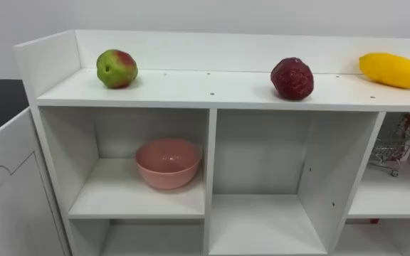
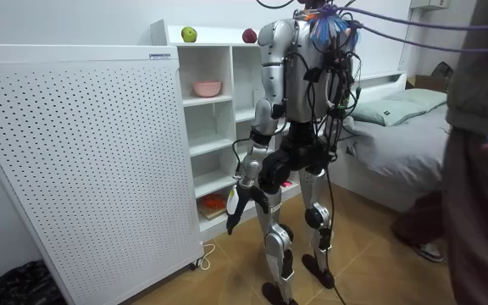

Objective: Arrange fruit in the closet

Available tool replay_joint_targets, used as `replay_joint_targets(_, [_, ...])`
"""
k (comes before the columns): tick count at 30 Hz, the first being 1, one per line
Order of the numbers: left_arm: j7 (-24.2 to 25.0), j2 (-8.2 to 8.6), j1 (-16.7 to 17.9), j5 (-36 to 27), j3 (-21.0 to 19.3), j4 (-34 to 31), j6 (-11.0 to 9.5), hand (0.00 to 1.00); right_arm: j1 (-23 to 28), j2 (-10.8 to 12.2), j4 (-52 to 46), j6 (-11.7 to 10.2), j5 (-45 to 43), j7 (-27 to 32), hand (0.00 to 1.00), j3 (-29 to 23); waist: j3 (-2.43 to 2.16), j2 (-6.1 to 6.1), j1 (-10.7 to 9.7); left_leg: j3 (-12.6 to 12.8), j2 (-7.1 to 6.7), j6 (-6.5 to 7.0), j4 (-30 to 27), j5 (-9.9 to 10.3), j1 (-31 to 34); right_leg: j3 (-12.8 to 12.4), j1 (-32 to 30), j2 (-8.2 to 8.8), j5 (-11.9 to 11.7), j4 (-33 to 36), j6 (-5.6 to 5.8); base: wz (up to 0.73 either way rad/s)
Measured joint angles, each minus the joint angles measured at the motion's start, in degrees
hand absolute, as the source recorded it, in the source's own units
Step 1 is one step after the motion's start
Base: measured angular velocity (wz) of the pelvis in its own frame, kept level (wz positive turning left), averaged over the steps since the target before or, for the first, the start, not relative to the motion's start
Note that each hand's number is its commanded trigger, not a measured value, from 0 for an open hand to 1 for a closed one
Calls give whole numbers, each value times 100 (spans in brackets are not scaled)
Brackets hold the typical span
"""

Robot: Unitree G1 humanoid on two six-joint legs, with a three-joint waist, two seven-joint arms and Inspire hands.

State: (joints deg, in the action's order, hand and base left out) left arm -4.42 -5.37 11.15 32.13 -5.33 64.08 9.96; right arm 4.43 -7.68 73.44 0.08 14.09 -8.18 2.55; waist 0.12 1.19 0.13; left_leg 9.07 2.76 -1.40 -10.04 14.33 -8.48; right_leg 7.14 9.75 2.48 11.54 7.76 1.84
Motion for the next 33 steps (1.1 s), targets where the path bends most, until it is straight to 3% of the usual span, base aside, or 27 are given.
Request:
replay_joint_targets(9, [-2,0,-5,0,-6,-2,-24,0,-1,4,-1,-5,9,17,0,0,-4,1,8,2,-4,1,-14,-1,-8,-73,-67,-3,0,0,0,-4])
replay_joint_targets(13, [-55,3,-5,-12,-9,0,-120,0,26,53,36,0,552,162,0,-5,-4,16,6,-19,-3,1,-16,-1,-25,-70,-39,-2,0,0,0,0])
replay_joint_targets(19, [-160,-8,-16,-8,-82,2,-315,0,115,76,-55,15,817,487,0,-411,16,0,-2,-23,0,1,-58,-1,-23,-69,12,-1,-1,12,-1,0])
replay_joint_targets(20, [-163,-7,-18,-11,-95,4,-349,0,120,61,-188,30,811,608,0,-500,45,42,-6,-24,2,1,-55,0,-23,-68,8,-3,-1,26,-1,0])
replay_joint_targets(22, [-164,-6,-17,-9,-201,1,-416,0,125,63,-692,112,797,828,0,-852,41,48,-37,-25,4,3,-32,-1,-14,-77,-39,-5,0,68,-1,-2])
replay_joint_targets(26, [-258,-57,-5,-42,-396,-38,-449,0,-55,58,-2020,7,810,1450,0,-1401,39,50,-154,-3,-7,12,-43,-7,-18,-89,-86,3,3,87,1,-1])
replay_joint_targets(28, [-357,-87,-6,-90,-393,-38,-527,0,-90,55,-2843,-17,786,1740,0,-1520,40,54,-145,15,-10,13,-43,-9,-19,-116,-115,3,2,88,1,-7])
replay_joint_targets(30, [-434,-113,0,-102,-395,-53,-562,0,-178,34,-3656,-227,764,2096,0,-1518,14,62,-140,16,-12,15,-46,-11,-21,-170,-159,-4,1,95,1,-12])
replay_joint_targets(33, [-522,-124,102,-92,-392,-135,-562,0,-190,34,-4245,-276,668,2365,0,-1508,1,109,-140,14,-8,14,-42,-12,-19,-180,-159,-12,-1,101,-1,-3])
